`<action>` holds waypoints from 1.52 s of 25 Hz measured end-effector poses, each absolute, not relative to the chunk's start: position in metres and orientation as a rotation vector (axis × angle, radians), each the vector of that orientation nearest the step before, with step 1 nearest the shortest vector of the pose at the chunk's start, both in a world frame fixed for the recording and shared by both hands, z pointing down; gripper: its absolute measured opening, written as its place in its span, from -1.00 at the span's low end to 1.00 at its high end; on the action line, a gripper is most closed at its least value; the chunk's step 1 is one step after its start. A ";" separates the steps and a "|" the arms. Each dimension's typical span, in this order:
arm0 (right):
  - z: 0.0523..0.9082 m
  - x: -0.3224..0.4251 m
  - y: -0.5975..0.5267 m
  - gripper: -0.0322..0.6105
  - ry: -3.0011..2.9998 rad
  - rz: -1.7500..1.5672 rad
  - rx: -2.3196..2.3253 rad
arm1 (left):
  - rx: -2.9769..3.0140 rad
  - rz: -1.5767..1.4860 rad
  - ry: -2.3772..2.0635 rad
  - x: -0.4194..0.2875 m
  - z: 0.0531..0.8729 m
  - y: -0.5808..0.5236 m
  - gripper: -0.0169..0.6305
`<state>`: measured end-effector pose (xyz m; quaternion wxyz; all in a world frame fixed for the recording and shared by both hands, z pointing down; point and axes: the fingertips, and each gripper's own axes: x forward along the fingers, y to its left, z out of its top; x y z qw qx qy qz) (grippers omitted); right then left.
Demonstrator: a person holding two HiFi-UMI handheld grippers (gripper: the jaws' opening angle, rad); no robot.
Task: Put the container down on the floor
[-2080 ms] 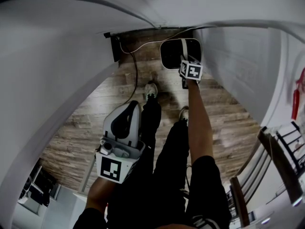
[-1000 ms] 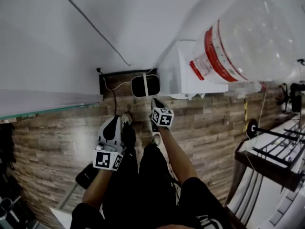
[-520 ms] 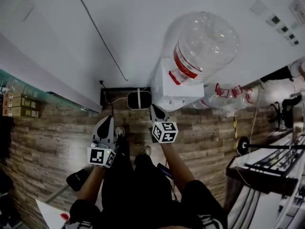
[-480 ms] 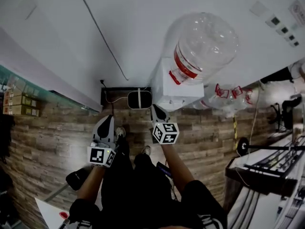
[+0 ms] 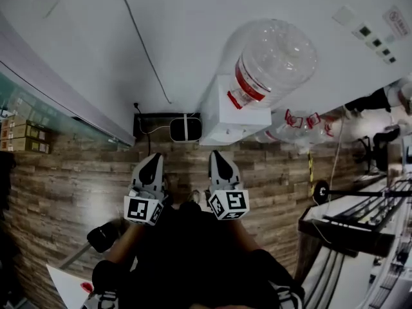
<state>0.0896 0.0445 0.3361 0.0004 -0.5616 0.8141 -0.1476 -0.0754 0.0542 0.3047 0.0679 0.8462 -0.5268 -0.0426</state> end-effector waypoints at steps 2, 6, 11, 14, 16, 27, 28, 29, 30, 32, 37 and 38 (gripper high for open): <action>0.330 0.080 0.054 -0.80 2.573 -0.414 -1.737 | 2.568 -0.123 -1.626 -0.079 0.299 0.051 -0.86; 0.330 0.059 0.069 -0.80 2.620 -0.403 -1.699 | 2.574 -0.118 -1.668 -0.086 0.297 0.048 -0.86; 0.342 0.049 0.074 -0.79 2.641 -0.434 -1.703 | 2.589 -0.113 -1.625 -0.085 0.305 0.043 -0.86; 0.346 0.045 0.076 -0.79 2.637 -0.462 -1.691 | 2.586 -0.116 -1.609 -0.085 0.307 0.040 -0.86; 0.346 0.045 0.076 -0.79 2.634 -0.470 -1.691 | 2.575 -0.133 -1.607 -0.085 0.306 0.038 -0.86; 0.341 0.045 0.080 -0.80 2.652 -0.404 -1.693 | 2.603 -0.139 -1.576 -0.085 0.308 0.040 -0.86; 0.340 0.044 0.081 -0.80 2.644 -0.419 -1.688 | 2.598 -0.138 -1.573 -0.085 0.309 0.040 -0.86; 0.340 0.044 0.081 -0.80 2.629 -0.450 -1.678 | 2.588 -0.140 -1.571 -0.085 0.310 0.041 -0.86; 0.339 0.044 0.080 -0.80 2.611 -0.486 -1.665 | 2.580 -0.143 -1.568 -0.085 0.312 0.042 -0.86; 0.338 0.044 0.079 -0.80 2.587 -0.525 -1.646 | 2.578 -0.139 -1.560 -0.084 0.314 0.042 -0.86; 0.340 0.044 0.080 -0.80 2.589 -0.514 -1.667 | 2.566 -0.130 -1.555 -0.087 0.317 0.044 -0.86; 0.340 0.044 0.079 -0.80 2.593 -0.499 -1.670 | 2.565 -0.128 -1.557 -0.088 0.317 0.044 -0.86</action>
